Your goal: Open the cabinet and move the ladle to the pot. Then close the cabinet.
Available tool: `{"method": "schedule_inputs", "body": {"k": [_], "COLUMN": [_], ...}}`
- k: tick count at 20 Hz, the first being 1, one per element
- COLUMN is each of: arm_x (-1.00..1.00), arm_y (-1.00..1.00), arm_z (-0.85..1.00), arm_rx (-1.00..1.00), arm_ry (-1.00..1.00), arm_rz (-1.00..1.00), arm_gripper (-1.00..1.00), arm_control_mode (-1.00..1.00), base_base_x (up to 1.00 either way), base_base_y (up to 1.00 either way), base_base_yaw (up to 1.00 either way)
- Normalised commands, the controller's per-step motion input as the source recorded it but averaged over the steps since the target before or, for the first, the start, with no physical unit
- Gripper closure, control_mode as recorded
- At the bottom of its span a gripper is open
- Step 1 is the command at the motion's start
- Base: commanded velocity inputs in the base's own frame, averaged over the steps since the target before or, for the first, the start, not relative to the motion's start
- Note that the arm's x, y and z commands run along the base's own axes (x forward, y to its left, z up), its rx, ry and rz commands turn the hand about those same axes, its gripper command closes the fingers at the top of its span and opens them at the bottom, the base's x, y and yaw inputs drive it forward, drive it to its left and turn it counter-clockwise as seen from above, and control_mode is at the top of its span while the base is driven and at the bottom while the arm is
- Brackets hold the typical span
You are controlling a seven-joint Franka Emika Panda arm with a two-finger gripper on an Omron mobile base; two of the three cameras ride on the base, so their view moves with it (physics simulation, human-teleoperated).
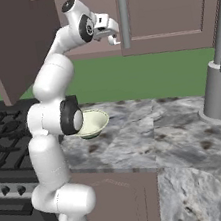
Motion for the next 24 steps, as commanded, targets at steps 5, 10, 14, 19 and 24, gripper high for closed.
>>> {"method": "schedule_inputs", "body": {"k": [5, 10, 14, 19, 24], "arm_x": [0.28, 0.23, 0.15, 0.00, 0.00], "arm_y": [-0.17, -0.07, 0.00, 0.00, 0.09], "arm_z": [-0.19, -0.19, -0.18, -0.11, -0.09], "arm_rx": [0.00, 0.00, 0.00, 0.00, 0.00], "arm_ry": [0.00, 0.00, 0.00, 0.00, 0.00], "arm_rz": [-0.02, 0.00, 0.00, 0.00, 0.00], "arm_gripper": [-1.00, 1.00, 1.00, 1.00, 1.00], "arm_control_mode": [-1.00, -1.00, -1.00, -1.00, -1.00], "base_base_x": [0.00, 0.00, 0.00, 0.00, 0.00], "base_base_y": [0.00, 0.00, 0.00, 0.00, 0.00], "base_base_yaw": [0.00, 0.00, 0.00, 0.00, 0.00]}}
